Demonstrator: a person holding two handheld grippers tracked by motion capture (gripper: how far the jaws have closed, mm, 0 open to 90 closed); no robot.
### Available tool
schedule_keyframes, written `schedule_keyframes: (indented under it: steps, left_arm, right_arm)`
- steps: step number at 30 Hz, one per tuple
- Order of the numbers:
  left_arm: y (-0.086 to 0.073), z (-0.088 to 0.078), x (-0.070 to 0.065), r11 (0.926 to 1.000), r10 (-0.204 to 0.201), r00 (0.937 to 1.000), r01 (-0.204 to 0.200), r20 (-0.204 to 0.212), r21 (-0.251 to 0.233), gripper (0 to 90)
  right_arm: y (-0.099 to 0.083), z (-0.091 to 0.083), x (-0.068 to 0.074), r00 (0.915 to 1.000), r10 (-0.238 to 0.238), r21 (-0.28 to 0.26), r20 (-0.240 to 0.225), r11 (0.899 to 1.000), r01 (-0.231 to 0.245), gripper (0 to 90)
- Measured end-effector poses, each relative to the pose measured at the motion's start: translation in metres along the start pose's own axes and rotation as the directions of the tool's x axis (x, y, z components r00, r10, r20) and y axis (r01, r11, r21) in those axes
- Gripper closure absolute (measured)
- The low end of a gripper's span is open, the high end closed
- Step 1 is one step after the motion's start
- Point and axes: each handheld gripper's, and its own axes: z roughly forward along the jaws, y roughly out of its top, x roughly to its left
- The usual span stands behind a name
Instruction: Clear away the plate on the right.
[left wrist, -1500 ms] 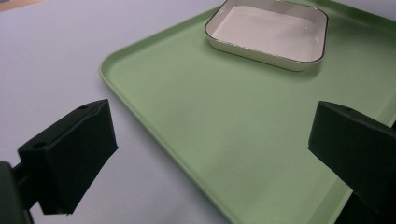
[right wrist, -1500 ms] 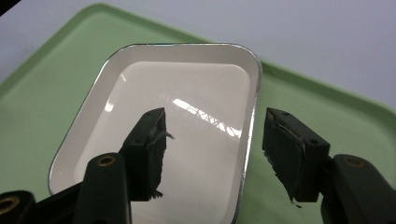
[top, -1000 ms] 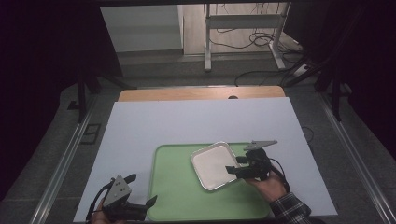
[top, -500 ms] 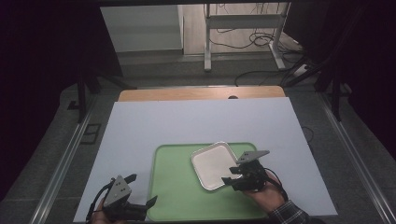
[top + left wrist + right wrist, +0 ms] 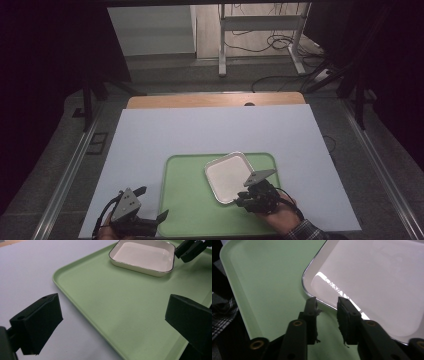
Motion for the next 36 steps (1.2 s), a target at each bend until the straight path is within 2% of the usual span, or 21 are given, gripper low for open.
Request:
schedule_keyframes:
  steps: [4,6,9,10,14,21,28,34,36]
  left_arm:
    - [0.000,0.000,0.000,1.0000,0.002,1.0000,-0.002,-0.001,0.001,0.6]
    - [0.000,0.000,0.000,1.0000,0.004,1.0000,-0.004,-0.001,0.002,0.6]
    - [0.000,0.001,-0.001,1.0000,0.007,1.0000,-0.007,-0.001,0.005,0.7]
    - [0.000,0.001,-0.001,0.9999,0.009,1.0000,-0.009,-0.001,0.006,0.7]
    - [0.001,0.001,-0.001,0.9999,0.010,0.9999,-0.010,-0.001,0.007,0.7]
    - [0.001,0.002,-0.001,0.9999,0.010,1.0000,-0.010,0.000,0.007,0.7]
    - [0.001,0.002,0.000,0.9999,0.009,1.0000,-0.009,0.000,0.008,0.7]
    - [0.001,0.002,0.000,1.0000,0.007,1.0000,-0.007,0.000,0.007,0.8]
    - [0.001,0.002,0.000,0.9999,0.008,1.0000,-0.008,0.000,0.007,0.7]
  right_arm:
    - [-0.001,0.006,0.001,0.9996,-0.022,0.035,0.016,0.999,0.021,86.4]
    - [-0.002,0.009,0.001,0.9997,-0.025,0.046,0.003,0.999,0.024,89.0]
    - [-0.001,0.014,0.001,0.9993,-0.037,0.054,-0.007,0.998,0.038,89.2]
    - [0.000,0.014,0.002,0.9996,-0.027,0.059,-0.008,0.998,0.028,89.3]
    - [0.004,0.019,0.005,0.9985,-0.054,0.048,-0.007,0.997,0.054,89.3]
    - [0.011,0.027,0.007,0.9977,-0.067,0.032,-0.013,0.997,0.067,89.2]
    - [0.018,0.036,0.008,0.9978,-0.059,0.014,-0.033,0.998,0.059,89.2]
    - [0.022,0.040,0.008,0.9971,-0.075,0.004,-0.011,0.997,0.075,89.2]
    - [0.022,0.041,0.007,0.9971,-0.074,-0.002,-0.017,0.997,0.074,89.2]
